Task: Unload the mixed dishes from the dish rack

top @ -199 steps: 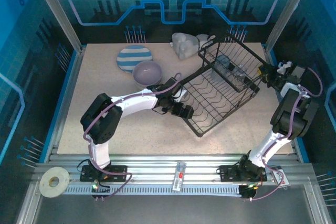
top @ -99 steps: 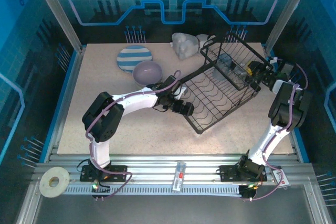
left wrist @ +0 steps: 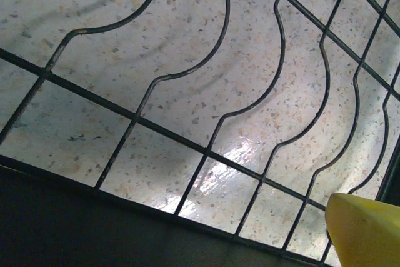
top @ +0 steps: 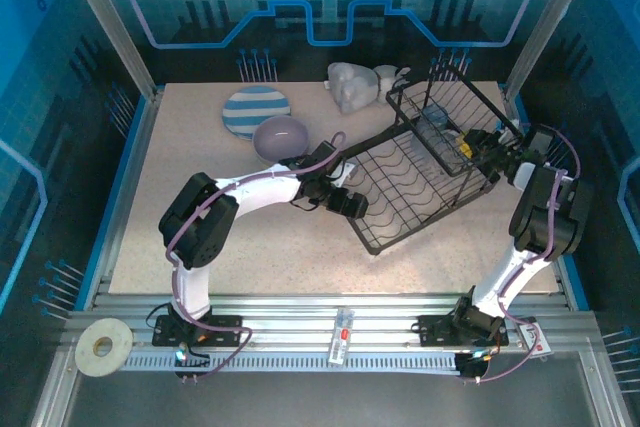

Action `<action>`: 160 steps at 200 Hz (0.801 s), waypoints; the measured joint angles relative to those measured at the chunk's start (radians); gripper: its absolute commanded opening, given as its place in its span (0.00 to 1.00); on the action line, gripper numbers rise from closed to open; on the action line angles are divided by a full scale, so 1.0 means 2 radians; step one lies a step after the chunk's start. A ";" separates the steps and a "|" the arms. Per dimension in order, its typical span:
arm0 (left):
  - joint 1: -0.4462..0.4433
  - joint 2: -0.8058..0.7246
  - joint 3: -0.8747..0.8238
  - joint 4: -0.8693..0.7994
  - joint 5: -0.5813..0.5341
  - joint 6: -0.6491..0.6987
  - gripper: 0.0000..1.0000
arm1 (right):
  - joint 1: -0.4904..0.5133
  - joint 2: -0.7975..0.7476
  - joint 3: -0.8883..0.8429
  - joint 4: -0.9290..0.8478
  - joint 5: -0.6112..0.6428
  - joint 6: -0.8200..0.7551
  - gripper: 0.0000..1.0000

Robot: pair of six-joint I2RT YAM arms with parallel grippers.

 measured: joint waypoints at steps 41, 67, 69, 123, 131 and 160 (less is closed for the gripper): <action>0.006 0.000 0.000 0.001 -0.011 0.006 0.99 | 0.010 -0.006 0.019 -0.073 0.002 -0.057 0.24; 0.006 0.000 -0.003 0.006 -0.011 0.007 0.99 | 0.010 -0.006 0.017 -0.067 -0.002 -0.054 0.24; 0.006 0.000 -0.003 0.006 -0.011 0.007 0.99 | 0.010 -0.006 0.017 -0.067 -0.002 -0.053 0.24; 0.004 -0.012 -0.051 0.067 -0.009 0.009 0.99 | 0.010 -0.005 0.012 -0.052 -0.012 -0.034 0.24; 0.003 -0.019 -0.061 0.076 -0.009 0.009 0.99 | 0.010 -0.004 0.012 -0.049 -0.014 -0.032 0.24; 0.000 -0.065 -0.102 0.097 -0.011 0.009 0.99 | 0.010 0.000 0.012 -0.041 -0.021 -0.021 0.24</action>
